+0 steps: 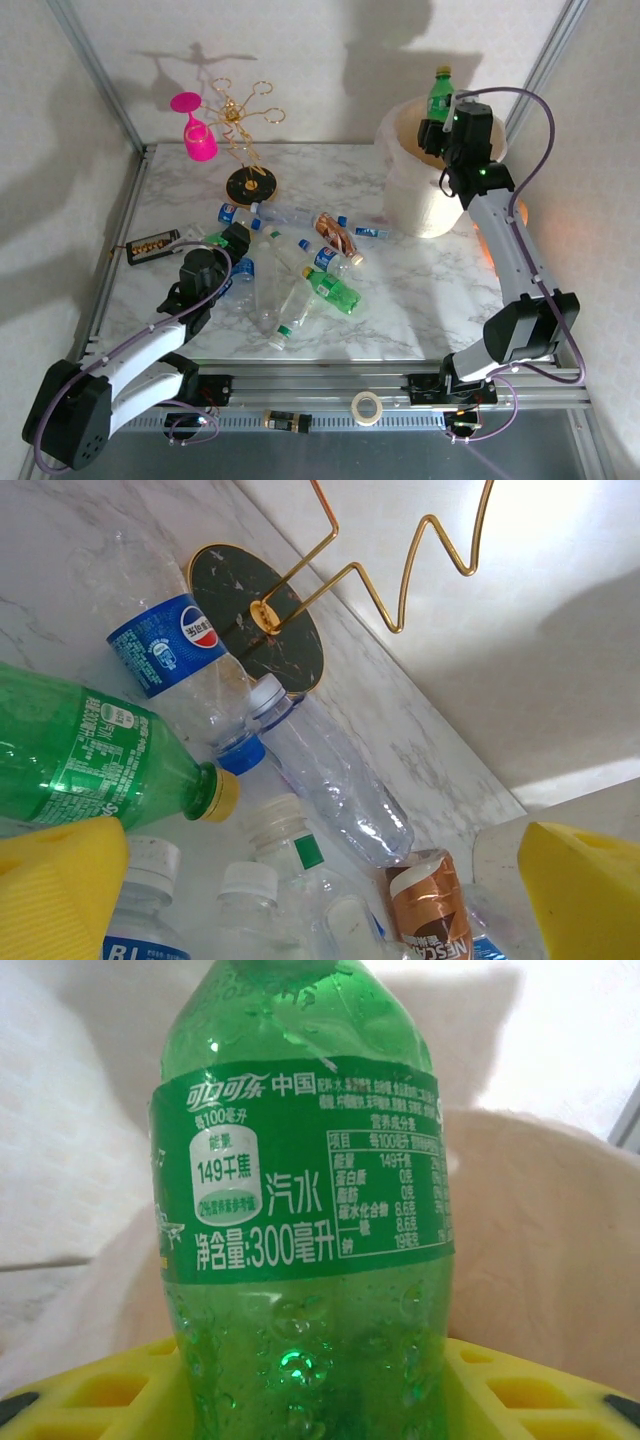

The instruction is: Put the plastic bottles in the bin

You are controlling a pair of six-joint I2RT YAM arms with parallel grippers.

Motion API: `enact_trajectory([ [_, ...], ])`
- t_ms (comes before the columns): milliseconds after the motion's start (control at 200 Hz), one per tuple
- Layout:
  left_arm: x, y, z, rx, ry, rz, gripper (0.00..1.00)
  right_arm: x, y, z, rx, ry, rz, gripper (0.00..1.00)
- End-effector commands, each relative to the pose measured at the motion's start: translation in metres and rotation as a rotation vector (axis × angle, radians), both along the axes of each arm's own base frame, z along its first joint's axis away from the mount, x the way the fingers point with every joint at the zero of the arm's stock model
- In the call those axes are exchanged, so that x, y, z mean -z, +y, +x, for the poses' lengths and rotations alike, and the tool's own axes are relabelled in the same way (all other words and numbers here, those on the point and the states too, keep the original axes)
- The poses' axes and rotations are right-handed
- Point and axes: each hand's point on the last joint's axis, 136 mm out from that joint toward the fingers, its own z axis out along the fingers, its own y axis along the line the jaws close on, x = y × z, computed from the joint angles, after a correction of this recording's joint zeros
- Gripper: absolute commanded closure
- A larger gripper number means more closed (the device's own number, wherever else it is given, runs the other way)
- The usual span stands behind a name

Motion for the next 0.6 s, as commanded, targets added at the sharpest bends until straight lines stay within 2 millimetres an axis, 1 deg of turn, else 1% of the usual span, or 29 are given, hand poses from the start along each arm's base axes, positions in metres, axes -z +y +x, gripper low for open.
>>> enact_trajectory([
  [0, 0.003, 0.008, -0.002, -0.030, 0.008, 0.005, 0.00, -0.004, -0.011, 0.001, 0.038, 0.000, -0.019, 0.57],
  [65, 0.003, 0.008, -0.002, -0.028, 0.007, 0.006, 0.00, 0.002, -0.012, 0.003, 0.041, 0.014, -0.021, 0.54],
  [135, 0.002, 0.009, -0.002, -0.030, 0.008, 0.007, 0.00, 0.003, -0.013, 0.004, 0.043, 0.016, -0.017, 0.50],
  [240, 0.000, 0.009, -0.003, -0.032, 0.003, 0.006, 0.00, -0.002, -0.013, 0.005, 0.045, 0.005, -0.013, 0.32],
  [245, 0.000, 0.009, -0.003, -0.033, 0.003, 0.006, 0.00, -0.001, -0.013, 0.005, 0.046, 0.005, -0.013, 0.30],
  [280, -0.001, 0.010, -0.003, -0.034, 0.002, 0.006, 0.00, -0.003, -0.014, 0.005, 0.049, 0.002, -0.012, 0.24],
  [361, -0.003, 0.012, -0.004, -0.039, -0.003, 0.007, 0.00, -0.010, -0.014, 0.004, 0.050, -0.013, -0.008, 0.15],
  [426, -0.003, 0.013, -0.004, -0.041, 0.000, 0.009, 0.00, -0.016, -0.013, 0.003, 0.044, -0.025, -0.005, 0.11],
  [546, -0.006, 0.017, -0.004, -0.048, -0.003, 0.010, 0.01, -0.032, -0.011, -0.004, 0.027, -0.059, 0.009, 0.08],
  [591, -0.008, 0.018, -0.003, -0.050, -0.005, 0.012, 0.00, -0.038, -0.007, -0.008, 0.009, -0.073, 0.023, 0.07],
])
